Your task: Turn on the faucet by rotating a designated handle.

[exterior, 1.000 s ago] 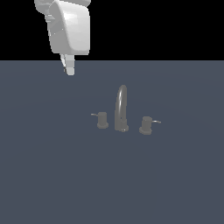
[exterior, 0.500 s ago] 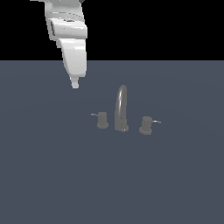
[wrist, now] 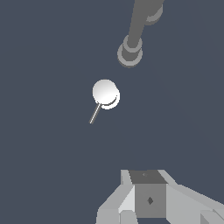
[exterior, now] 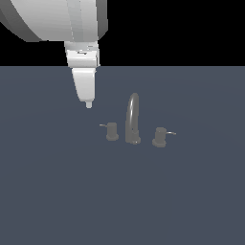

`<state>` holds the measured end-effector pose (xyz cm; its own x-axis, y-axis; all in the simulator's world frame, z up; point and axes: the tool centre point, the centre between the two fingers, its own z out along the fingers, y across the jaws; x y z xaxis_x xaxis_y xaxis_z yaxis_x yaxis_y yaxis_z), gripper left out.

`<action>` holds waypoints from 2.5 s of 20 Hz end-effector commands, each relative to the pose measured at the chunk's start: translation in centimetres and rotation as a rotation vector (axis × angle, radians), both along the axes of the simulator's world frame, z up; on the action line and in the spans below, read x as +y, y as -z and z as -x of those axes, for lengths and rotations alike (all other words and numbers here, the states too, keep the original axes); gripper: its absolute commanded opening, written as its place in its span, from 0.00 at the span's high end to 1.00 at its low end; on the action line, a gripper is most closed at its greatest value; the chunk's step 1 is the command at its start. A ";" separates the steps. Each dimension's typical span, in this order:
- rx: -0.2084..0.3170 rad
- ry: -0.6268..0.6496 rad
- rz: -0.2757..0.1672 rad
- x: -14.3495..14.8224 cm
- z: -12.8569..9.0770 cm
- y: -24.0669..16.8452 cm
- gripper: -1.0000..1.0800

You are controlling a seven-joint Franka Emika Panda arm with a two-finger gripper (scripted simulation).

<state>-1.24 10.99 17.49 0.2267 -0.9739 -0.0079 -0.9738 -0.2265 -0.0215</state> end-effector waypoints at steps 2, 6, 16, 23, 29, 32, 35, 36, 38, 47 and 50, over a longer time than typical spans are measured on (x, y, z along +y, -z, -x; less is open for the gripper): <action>0.003 0.077 0.003 -0.4 -1.7 2.0 1.00; 0.008 0.173 0.007 -1.2 -3.8 4.4 1.00; 0.017 0.374 0.011 -3.5 -7.9 9.4 1.00; 0.021 0.449 0.010 -4.5 -9.3 11.2 1.00; 0.022 0.458 0.008 -4.7 -9.5 11.3 1.00; 0.022 0.453 0.008 -4.6 -9.4 11.2 1.00; 0.022 0.453 0.008 -4.6 -9.4 11.2 1.00; 0.022 0.453 0.008 -4.6 -9.4 11.2 1.00; 0.022 0.453 0.008 -4.1 -8.9 11.2 1.00; 0.014 0.460 0.007 -3.0 -7.5 11.2 1.00; 0.015 0.458 0.007 -2.8 -6.5 11.2 1.00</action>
<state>6.05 8.18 6.31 -0.2282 -0.9736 -0.0046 -0.9735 0.2282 -0.0148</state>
